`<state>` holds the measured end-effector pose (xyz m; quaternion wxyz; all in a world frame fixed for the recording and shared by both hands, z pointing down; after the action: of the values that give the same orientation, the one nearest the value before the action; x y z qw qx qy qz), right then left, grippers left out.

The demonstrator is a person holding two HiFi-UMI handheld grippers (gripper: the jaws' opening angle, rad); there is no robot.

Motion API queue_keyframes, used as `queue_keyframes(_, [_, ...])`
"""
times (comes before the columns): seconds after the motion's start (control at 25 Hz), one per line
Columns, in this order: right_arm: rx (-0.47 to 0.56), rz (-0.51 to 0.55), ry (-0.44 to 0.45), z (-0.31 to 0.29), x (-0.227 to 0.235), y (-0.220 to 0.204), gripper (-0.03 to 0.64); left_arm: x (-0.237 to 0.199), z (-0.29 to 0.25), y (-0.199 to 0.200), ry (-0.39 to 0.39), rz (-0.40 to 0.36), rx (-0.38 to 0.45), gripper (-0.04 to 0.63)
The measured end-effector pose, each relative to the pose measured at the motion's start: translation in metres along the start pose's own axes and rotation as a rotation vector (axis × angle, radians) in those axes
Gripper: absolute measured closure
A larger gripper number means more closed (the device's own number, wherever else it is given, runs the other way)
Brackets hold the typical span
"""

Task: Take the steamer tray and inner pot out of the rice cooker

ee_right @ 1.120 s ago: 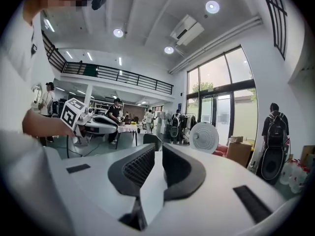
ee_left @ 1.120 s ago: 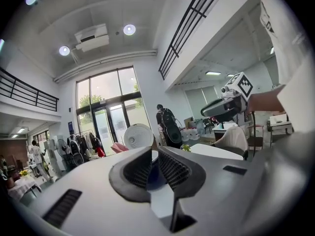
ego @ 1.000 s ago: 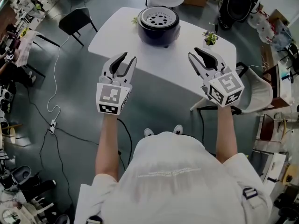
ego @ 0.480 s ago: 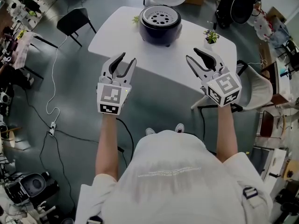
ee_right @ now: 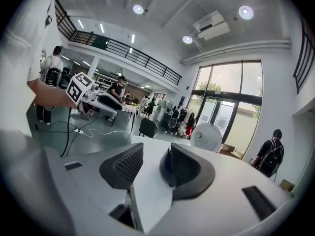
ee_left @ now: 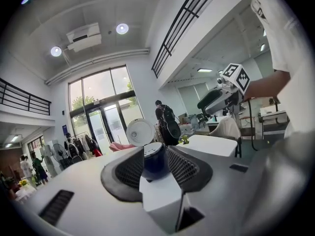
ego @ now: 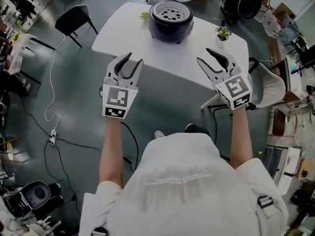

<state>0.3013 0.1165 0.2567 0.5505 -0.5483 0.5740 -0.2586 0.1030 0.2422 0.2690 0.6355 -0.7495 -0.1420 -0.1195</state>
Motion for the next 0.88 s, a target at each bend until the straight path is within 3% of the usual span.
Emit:
queue_keyframes(0.24, [-0.056,0.027,0.003,-0.003,-0.008,-0.011,0.425,-0.001,0.0,-0.008,0.002,-0.01,-0.016,0.431])
queue_keyframes(0.48, [-0.048,0.003,0.043,-0.028,-0.002,-0.02,0.426,-0.004,-0.007,-0.021,0.004,0.018,-0.057,0.431])
queue_keyframes(0.72, [-0.009,-0.025,0.093,-0.085,0.016,-0.024,0.428,-0.035,-0.02,-0.046,0.047,0.036,-0.135,0.431])
queue_keyframes(0.88, [0.03,-0.069,0.111,-0.132,0.056,-0.031,0.431,-0.065,-0.061,-0.053,0.074,0.034,-0.176,0.431])
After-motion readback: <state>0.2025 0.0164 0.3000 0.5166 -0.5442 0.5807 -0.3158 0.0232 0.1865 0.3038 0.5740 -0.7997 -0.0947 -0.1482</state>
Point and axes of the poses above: the fingertips, and each gripper's own axes: z backward along the fingers, x to its right, y out of its top, the point moved 3 cm from there along z, backward along the fingers, and after that the axes turned 2 degrees about x, right-handed, at the moved point
